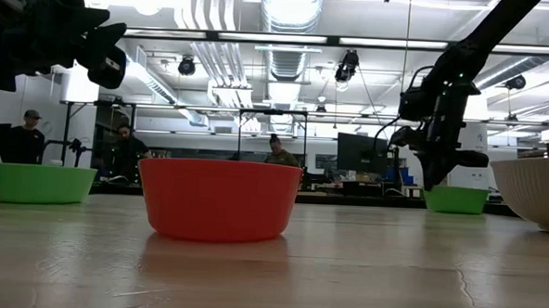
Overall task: Nest bowls inside each other
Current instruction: Stack the top green bowl on the gray bowl
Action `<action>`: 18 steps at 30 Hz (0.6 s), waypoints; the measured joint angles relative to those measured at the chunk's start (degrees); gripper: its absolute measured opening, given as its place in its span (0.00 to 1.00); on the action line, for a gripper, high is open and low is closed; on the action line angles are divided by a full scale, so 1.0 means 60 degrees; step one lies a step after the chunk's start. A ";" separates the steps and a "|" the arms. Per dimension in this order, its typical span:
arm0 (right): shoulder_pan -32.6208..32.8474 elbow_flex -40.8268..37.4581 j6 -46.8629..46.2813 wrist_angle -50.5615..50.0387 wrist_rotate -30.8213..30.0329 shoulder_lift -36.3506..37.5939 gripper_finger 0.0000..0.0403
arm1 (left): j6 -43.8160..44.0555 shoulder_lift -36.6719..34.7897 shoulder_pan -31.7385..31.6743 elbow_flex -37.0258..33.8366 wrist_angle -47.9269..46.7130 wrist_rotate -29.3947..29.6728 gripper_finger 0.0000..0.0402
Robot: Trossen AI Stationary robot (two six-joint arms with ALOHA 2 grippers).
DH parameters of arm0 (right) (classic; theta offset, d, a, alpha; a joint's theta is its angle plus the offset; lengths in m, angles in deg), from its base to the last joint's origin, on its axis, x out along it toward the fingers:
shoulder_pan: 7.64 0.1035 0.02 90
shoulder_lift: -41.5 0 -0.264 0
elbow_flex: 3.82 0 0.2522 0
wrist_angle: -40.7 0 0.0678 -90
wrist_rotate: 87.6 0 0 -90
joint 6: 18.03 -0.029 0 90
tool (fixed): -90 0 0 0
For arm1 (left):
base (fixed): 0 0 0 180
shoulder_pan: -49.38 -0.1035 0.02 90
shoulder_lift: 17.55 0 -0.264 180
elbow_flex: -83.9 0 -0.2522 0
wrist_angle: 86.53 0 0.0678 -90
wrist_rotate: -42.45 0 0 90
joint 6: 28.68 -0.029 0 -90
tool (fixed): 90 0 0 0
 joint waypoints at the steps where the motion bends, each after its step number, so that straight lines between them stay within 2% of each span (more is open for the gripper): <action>1: 0.0000 0.0000 0.0001 0.0041 0.0039 0.0061 0.02 | -0.0001 0.0000 0.0000 0.0000 0.0001 -0.0001 0.30; 18: 0.0000 0.0018 -0.0181 0.0282 0.0163 0.2684 0.02 | -0.0002 -0.0001 -0.0004 0.0000 -0.0001 -0.0003 0.30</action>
